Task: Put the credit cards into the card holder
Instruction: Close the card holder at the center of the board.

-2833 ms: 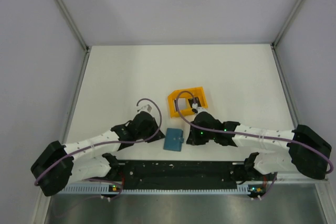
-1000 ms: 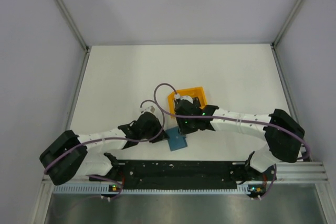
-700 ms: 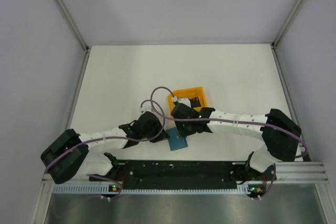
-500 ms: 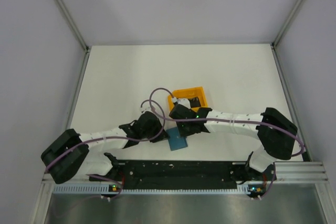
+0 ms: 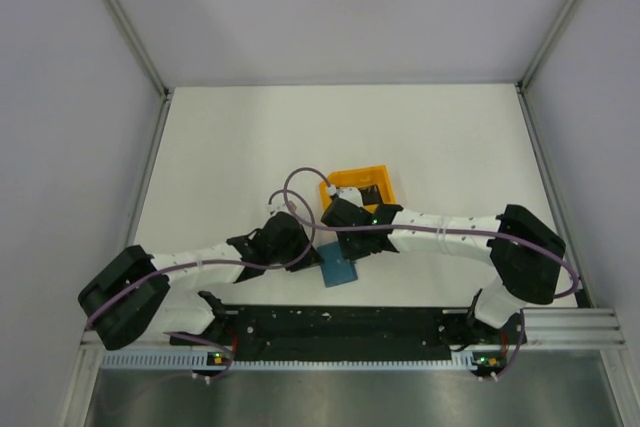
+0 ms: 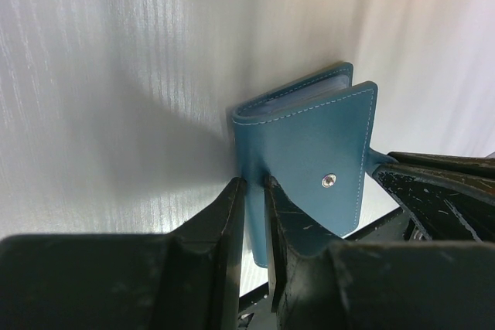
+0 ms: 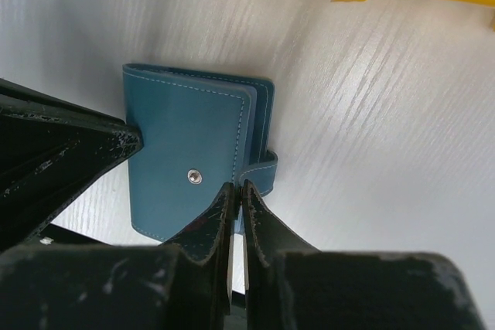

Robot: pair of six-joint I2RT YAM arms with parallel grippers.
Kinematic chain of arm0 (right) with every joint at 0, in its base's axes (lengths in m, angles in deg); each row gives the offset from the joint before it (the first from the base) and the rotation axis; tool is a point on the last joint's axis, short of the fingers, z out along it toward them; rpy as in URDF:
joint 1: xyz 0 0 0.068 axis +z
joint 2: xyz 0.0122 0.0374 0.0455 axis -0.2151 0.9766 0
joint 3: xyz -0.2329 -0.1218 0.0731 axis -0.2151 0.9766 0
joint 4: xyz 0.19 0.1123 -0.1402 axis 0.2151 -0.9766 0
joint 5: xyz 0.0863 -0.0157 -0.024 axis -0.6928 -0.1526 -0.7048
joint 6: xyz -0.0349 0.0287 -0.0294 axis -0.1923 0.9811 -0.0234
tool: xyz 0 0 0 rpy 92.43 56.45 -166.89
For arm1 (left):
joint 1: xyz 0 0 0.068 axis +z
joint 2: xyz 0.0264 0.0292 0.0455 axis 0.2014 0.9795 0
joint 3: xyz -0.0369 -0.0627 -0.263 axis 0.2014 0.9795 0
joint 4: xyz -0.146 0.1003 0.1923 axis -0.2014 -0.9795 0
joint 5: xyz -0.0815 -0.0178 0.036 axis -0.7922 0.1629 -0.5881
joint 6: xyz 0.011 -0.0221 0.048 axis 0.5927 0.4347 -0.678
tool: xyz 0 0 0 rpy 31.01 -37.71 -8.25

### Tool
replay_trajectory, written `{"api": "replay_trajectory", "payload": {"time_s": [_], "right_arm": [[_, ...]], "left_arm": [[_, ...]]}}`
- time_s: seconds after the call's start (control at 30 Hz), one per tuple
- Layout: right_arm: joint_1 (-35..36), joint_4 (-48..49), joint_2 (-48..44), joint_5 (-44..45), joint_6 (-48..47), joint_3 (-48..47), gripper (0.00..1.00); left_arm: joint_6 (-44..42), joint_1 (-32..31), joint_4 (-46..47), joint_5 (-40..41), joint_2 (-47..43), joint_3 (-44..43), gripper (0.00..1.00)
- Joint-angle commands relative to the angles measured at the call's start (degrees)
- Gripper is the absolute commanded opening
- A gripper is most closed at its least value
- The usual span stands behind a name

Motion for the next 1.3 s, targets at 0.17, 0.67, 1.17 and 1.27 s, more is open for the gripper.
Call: {"api": "replay_trajectory", "payload": {"time_s": [0.17,0.67,1.17,1.27], "right_arm": [[0.83,0.45,-0.28,-1.74,-0.37,-3.51,0.13],[0.83,0.63,-1.85,-1.65,-0.01,-2.8,0.13],[0.91,1.25,-3.09,-1.65,0.25,-2.19,0.19],[0.83,1.16,-3.79,-1.56,0.25,-1.75,0.17]], "left_arm": [[-2.42,-0.22,-0.37,0.19,1.42,-2.72,0.2],[-2.6,-0.22,-0.46,-0.16,1.95,-2.55,0.2],[-2.95,-0.22,-0.55,-0.43,2.48,-3.16,0.2],[-2.86,-0.22,-0.55,-0.34,2.39,-3.08,0.2]]}}
